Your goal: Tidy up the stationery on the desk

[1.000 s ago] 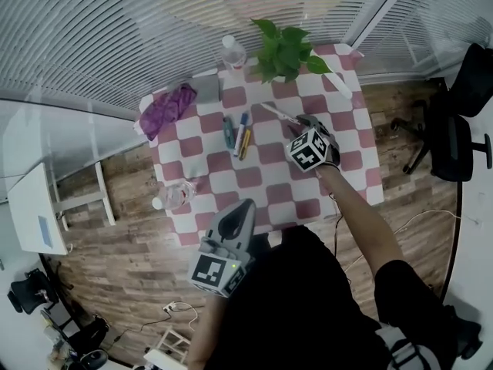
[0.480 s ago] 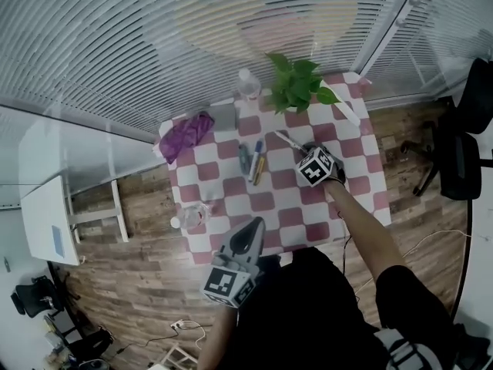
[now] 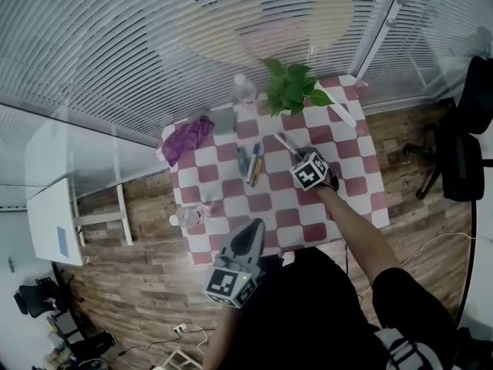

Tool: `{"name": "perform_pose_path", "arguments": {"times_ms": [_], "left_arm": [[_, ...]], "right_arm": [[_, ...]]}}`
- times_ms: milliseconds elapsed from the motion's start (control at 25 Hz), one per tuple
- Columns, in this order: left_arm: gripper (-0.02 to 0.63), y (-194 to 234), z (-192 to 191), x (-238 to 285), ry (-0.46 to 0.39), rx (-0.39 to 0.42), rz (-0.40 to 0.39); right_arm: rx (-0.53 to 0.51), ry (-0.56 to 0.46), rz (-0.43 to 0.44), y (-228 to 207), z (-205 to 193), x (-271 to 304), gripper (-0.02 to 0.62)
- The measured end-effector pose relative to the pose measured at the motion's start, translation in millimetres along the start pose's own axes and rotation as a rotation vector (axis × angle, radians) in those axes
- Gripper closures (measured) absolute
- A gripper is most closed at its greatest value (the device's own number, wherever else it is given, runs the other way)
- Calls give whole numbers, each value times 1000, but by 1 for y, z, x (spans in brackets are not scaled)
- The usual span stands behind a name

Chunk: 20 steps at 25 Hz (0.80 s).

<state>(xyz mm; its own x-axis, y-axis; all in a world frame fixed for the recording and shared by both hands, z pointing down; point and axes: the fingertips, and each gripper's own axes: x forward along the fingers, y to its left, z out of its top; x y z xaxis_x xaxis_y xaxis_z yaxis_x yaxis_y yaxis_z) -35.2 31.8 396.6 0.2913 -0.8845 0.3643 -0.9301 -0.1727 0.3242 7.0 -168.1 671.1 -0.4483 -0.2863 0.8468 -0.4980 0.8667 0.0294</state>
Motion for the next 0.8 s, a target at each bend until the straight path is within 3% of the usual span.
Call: {"name": "perform_pose_path", "arguments": {"times_ms": [240,560,800], "left_arm": [[574,-15,-1,6,-3,-2,0],[574,-36,-8,24,5,-1,-57],[574,-35,-6,25,4,9,-126]], "right_arm": [[169,-91,-24,12,2,-39,525],[417,-189,-66,30,-30,-87,525],[497,-97,-98,49,-70,-96,525]]}}
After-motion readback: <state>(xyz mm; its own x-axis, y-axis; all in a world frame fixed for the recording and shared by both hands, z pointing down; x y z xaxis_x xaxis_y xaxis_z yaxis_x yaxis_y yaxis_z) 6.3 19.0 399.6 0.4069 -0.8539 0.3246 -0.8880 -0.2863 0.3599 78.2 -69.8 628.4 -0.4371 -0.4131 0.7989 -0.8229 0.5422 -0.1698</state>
